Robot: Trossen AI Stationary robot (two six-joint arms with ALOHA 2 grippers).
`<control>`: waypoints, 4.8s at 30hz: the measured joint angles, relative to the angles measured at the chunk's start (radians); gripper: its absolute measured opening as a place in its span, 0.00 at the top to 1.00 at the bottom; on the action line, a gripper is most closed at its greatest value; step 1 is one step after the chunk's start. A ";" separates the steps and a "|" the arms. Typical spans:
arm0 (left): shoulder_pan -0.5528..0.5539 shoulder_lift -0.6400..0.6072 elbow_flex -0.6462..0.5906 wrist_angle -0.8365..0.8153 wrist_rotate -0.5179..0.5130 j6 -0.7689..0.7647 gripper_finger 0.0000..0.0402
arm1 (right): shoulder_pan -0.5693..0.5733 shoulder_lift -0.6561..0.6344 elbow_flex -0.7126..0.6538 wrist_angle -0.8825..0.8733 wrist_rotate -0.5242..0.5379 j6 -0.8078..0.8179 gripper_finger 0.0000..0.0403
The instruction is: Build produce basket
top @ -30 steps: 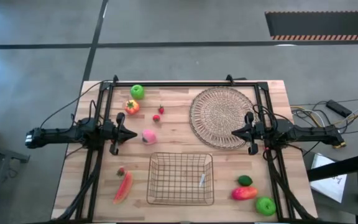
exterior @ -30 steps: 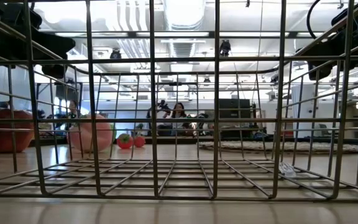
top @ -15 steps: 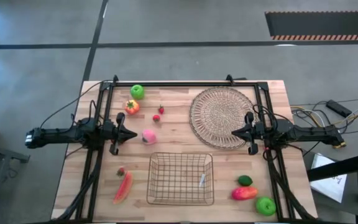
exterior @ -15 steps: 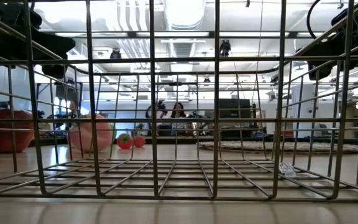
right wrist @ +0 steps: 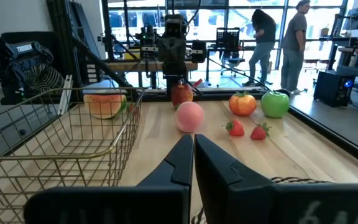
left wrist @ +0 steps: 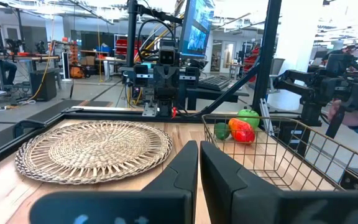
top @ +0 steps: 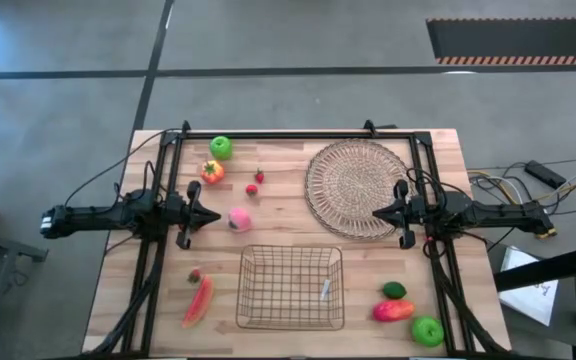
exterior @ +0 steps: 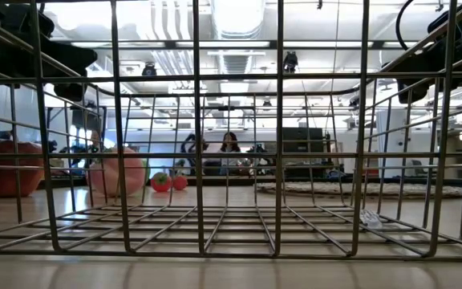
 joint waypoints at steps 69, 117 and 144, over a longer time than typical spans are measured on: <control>0.000 0.000 0.000 0.000 0.000 0.000 1.00 | 0.179 1.599 1.370 -0.658 0.014 0.224 0.54; 0.000 0.000 0.000 0.001 0.000 0.000 1.00 | 0.039 1.393 1.352 -0.961 0.150 0.304 0.98; 0.000 0.000 0.000 0.001 0.000 0.000 1.00 | -0.883 0.830 0.818 -0.947 -0.040 0.334 0.98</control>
